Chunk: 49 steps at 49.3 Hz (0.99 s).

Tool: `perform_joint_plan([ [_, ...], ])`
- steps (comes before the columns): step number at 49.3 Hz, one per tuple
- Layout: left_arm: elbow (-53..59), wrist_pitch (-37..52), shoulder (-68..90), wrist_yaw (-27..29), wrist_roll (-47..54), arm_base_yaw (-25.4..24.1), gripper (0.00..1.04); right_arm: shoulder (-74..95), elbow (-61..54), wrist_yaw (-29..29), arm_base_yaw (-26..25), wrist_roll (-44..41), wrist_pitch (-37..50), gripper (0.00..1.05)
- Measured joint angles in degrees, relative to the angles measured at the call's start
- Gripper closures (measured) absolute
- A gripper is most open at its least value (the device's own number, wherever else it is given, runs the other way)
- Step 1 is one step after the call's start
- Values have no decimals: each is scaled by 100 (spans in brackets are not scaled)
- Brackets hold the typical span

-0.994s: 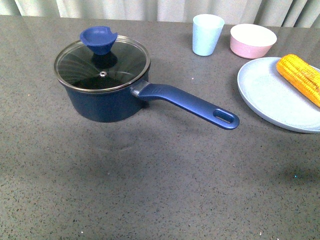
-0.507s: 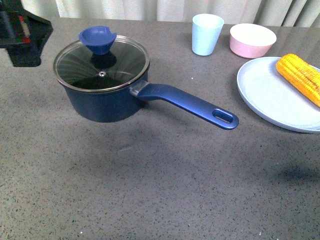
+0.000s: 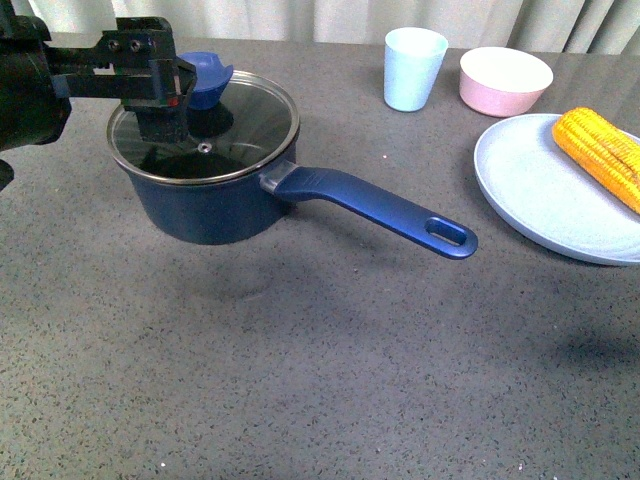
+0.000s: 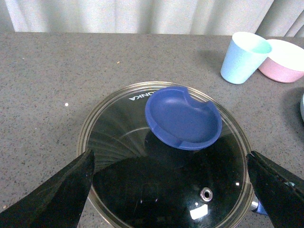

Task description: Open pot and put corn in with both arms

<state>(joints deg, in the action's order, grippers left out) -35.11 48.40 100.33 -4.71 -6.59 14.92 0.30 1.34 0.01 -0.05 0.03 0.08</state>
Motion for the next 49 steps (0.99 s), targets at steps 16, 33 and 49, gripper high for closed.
perform_joint_plan([
  [16,-400,39,529,-81,122,140,9,0,0,2,0,0,0,9],
  [33,-1047,-92,1067,-9,208,236,9,0,0,0,0,0,0,9],
  [49,-1458,-310,1355,87,275,363,9,0,0,0,0,0,0,9],
])
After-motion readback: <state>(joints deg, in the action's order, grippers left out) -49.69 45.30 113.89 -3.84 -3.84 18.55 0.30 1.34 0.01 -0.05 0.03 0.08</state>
